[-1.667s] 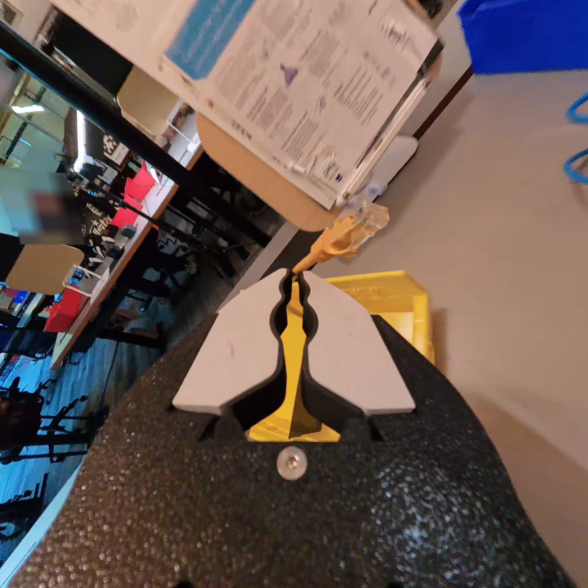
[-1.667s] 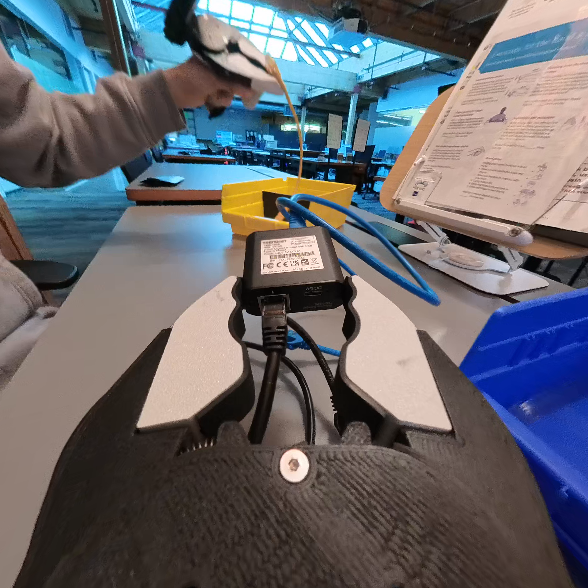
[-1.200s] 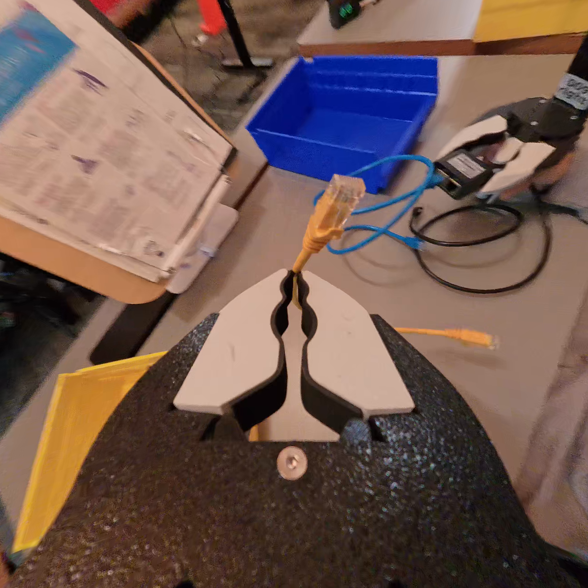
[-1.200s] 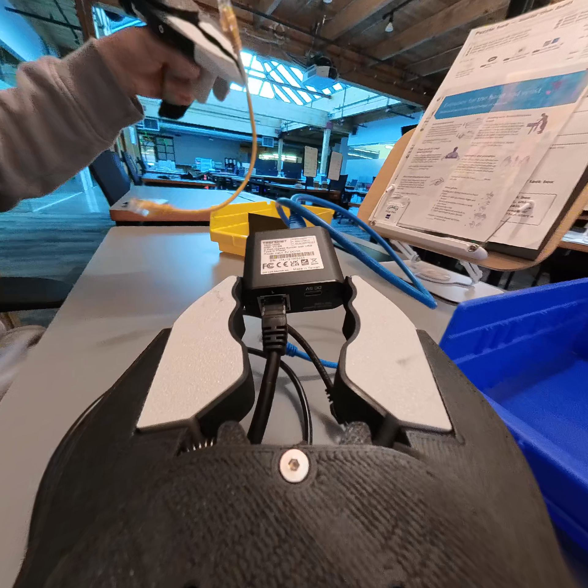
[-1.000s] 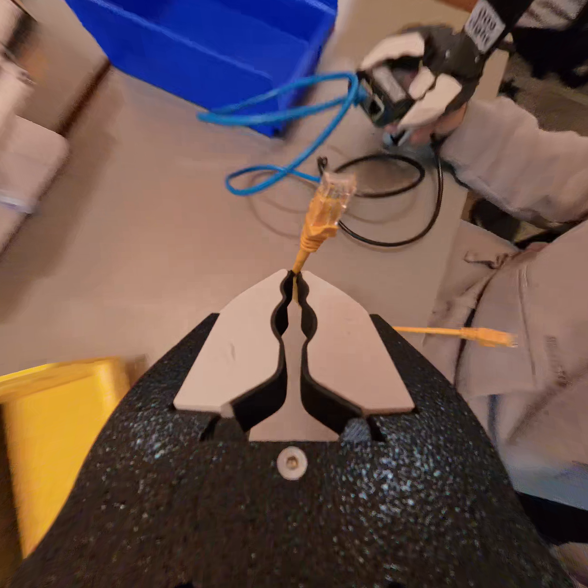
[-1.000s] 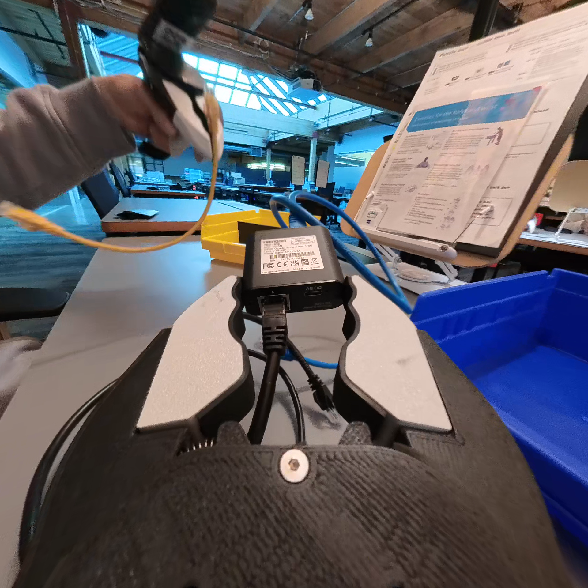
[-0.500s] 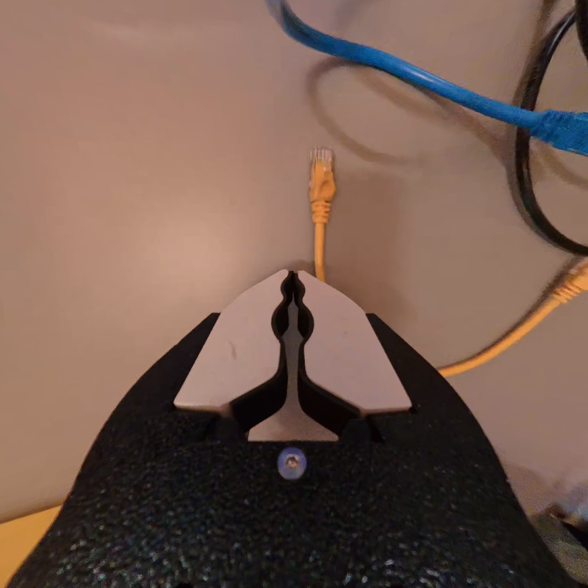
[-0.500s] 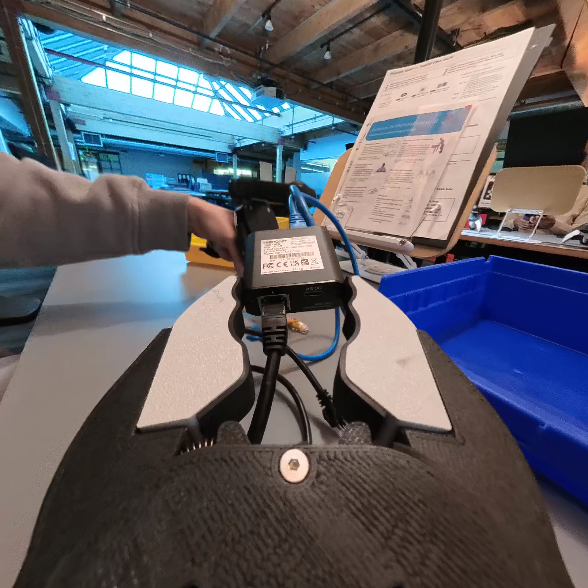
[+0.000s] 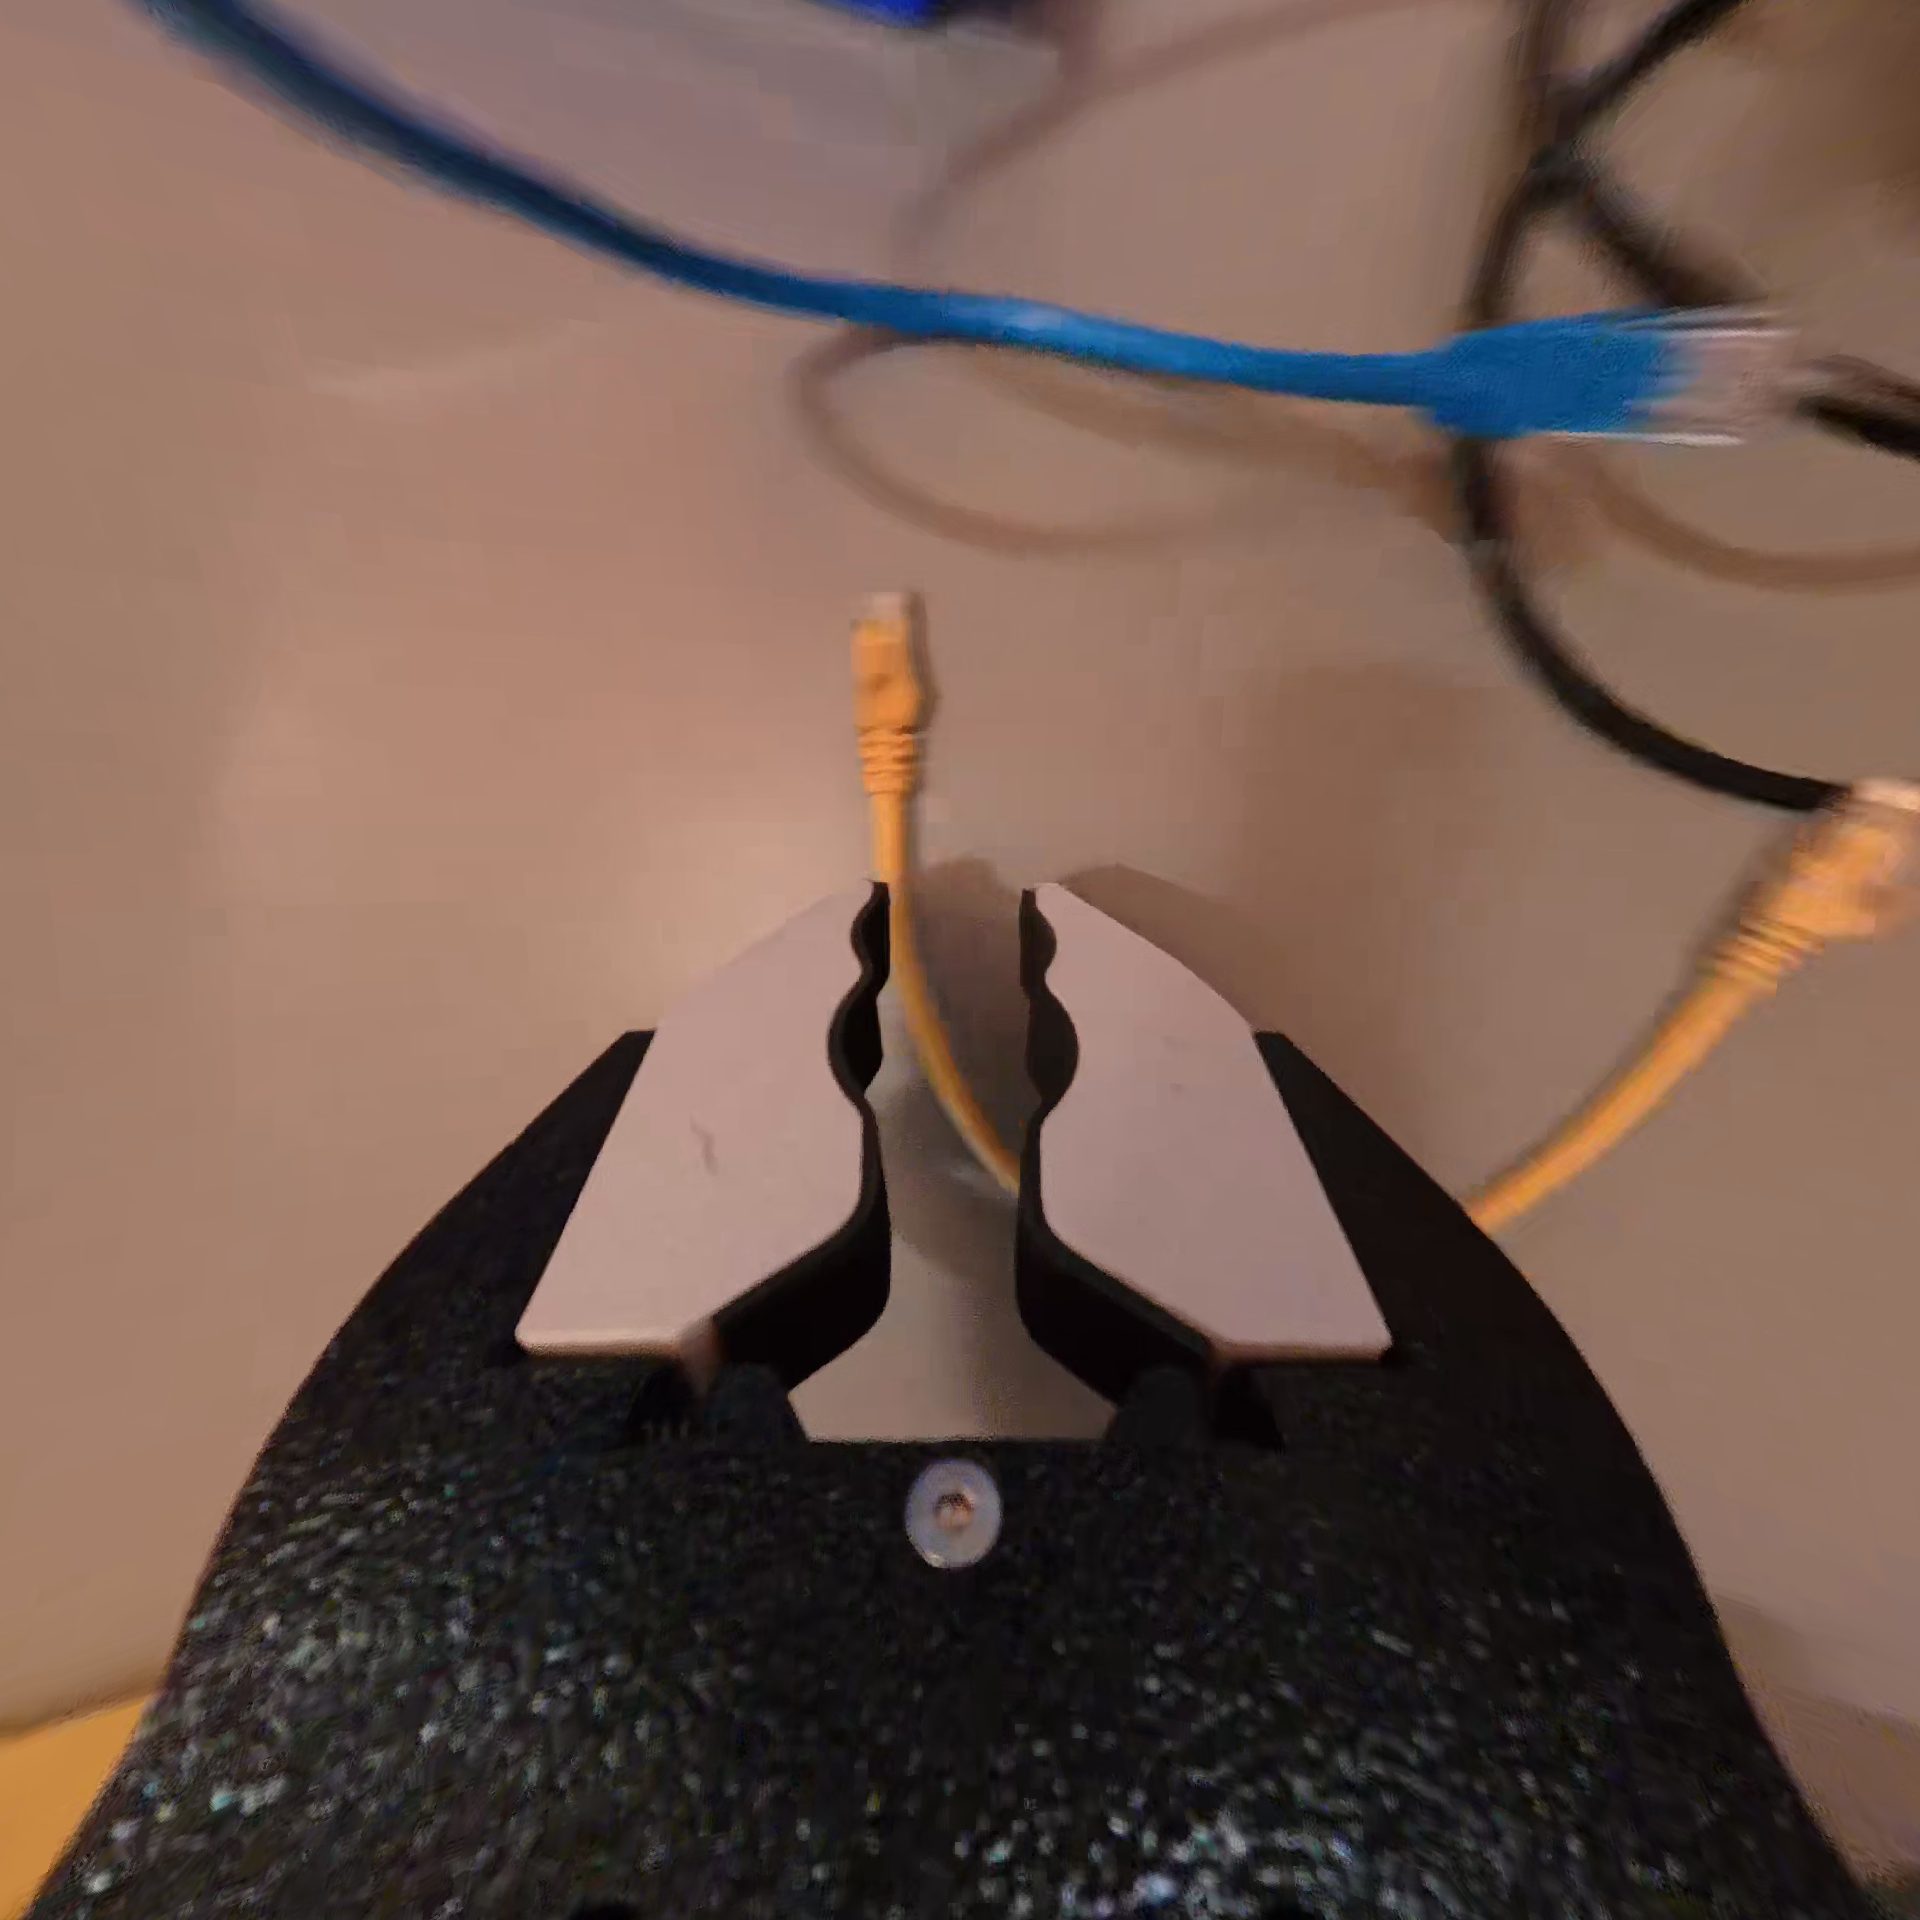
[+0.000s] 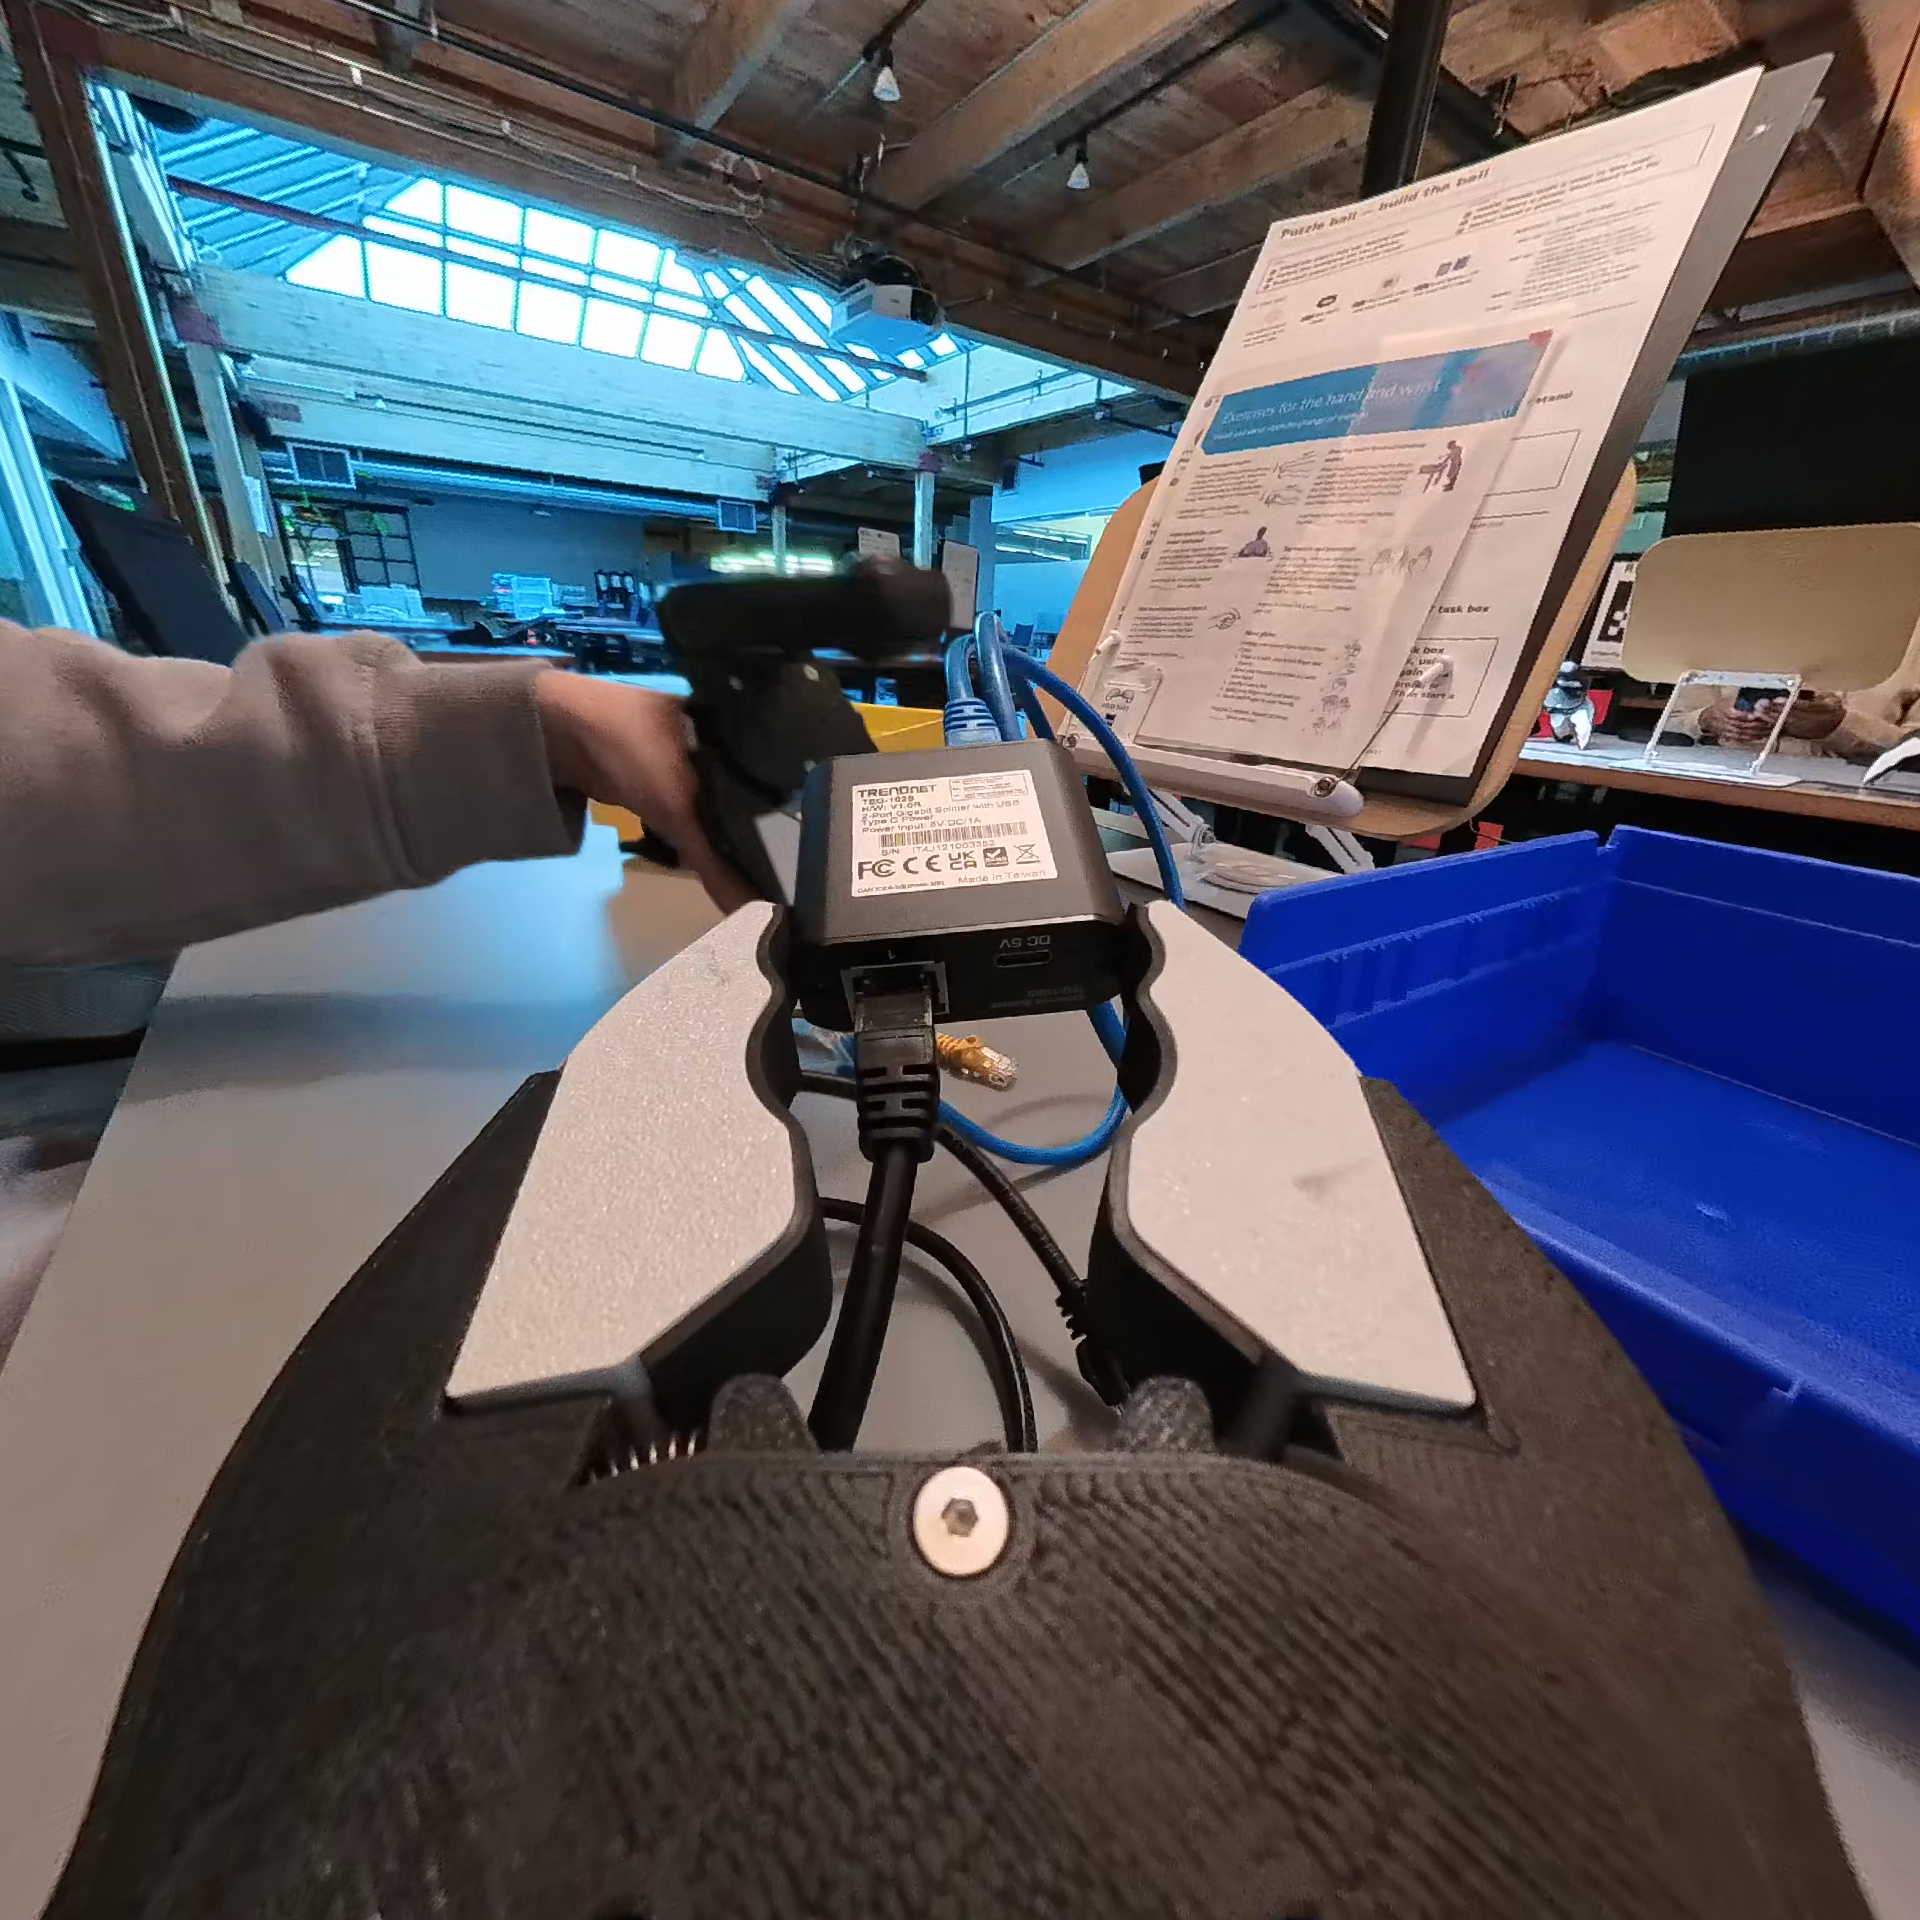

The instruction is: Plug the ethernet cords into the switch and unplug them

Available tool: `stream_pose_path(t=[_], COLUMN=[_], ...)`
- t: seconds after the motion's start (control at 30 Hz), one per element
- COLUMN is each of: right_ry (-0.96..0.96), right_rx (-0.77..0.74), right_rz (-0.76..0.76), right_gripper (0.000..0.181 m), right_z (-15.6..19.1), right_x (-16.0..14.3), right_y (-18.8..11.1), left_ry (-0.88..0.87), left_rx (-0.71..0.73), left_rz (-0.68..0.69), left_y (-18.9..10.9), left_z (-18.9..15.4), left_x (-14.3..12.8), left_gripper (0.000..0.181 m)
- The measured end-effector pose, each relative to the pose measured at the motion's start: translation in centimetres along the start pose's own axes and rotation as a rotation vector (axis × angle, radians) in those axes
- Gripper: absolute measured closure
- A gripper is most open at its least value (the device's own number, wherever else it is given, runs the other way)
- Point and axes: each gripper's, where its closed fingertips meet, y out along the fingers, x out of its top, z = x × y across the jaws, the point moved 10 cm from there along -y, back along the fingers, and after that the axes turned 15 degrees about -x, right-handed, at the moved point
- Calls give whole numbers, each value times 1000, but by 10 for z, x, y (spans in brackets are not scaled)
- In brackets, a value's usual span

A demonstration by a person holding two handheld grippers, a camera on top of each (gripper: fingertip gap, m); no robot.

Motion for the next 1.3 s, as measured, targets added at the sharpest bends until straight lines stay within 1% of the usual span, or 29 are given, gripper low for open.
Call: stream_pose_path(t=[0.03, 0.1, 0.13, 0.2, 0.27, 0.33, 0.37, 0.43, 0.53, 0.6, 0.67, 0.7, 0.73, 0.77, 0.87, 0.9, 0.93, 1.0, 1.07, 1.13, 1.23, 1.27, 1.3], right_ry=[-2, -5, -5, -3, -4, -14, -20, -33, -38, -34, -29, -28, -26, -25, -24, -24, -22, -17, -11, -5, 0, 2, 4], right_rx=[2, 2, 4, 15, 22, 24, 27, 23, 23, 21, 17, 18, 15, 15, 15, 15, 15, 16, 14, 9, 11, 14, 16], right_rz=[-1, 0, 2, 10, 18, 19, 20, 19, 18, 18, 13, 10, 8, 7, -4, -7, -9, -13, -18, -23, -28, -28, -27], right_gripper=[121, 121, 121, 121, 121, 121, 121, 121, 121, 121, 121, 121, 121, 121, 121, 121, 121, 121, 121, 121, 121, 121, 121], right_z=[0, 1, 1, 1, 1, 2, 3, 4, 5, 4, 3, 3, 3, 3, 3, 3, 3, 2, 1, 1, 0, 0, 0], right_x=[0, 0, 0, 0, 0, 0, -1, -1, -1, -1, 0, 0, 0, 0, 0, 0, 0, 0, 0, 0, 1, 1, 1], right_y=[0, 0, 0, 1, 2, 2, 2, 2, 2, 2, 1, 1, 1, 1, -1, -1, -1, -1, -2, -2, -3, -3, -3], left_ry=[54, 167, 222, 320, 392, 418, 417, 380, 355, 333, 354, 371, 377, 374, 379, 364, 339, 281, 220, 160, 33, -5, -54], left_rx=[-69, -235, -293, -304, -253, -179, -180, -205, -279, -280, -268, -266, -262, -248, -237, -261, -302, -409, -549, -751, -1040, -1104, -1108], left_rz=[-37, -89, -102, -82, -47, -57, -59, -58, -116, -66, 2, -12, -21, -12, 15, 15, -13, -118, -206, -299, -430, -462, -474], left_y=[-5, -7, -4, 7, 15, 20, 23, 28, 29, 34, 42, 43, 45, 46, 43, 38, 30, 5, -29, -69, -116, -125, -129], left_z=[-14, -50, -70, -103, -123, -128, -128, -124, -118, -115, -117, -120, -122, -123, -127, -129, -131, -136, -141, -144, -133, -126, -114], left_x=[-1, -3, -3, -5, -8, -9, -11, -14, -12, -11, -11, -9, -8, -7, -8, -9, -7, -2, 6, 12, 15, 13, 11], left_gripper=[158, 154, 153, 152, 151, 152, 152, 152, 154, 153, 151, 152, 162, 166, 167, 167, 167, 167, 167, 167, 166, 166, 166])
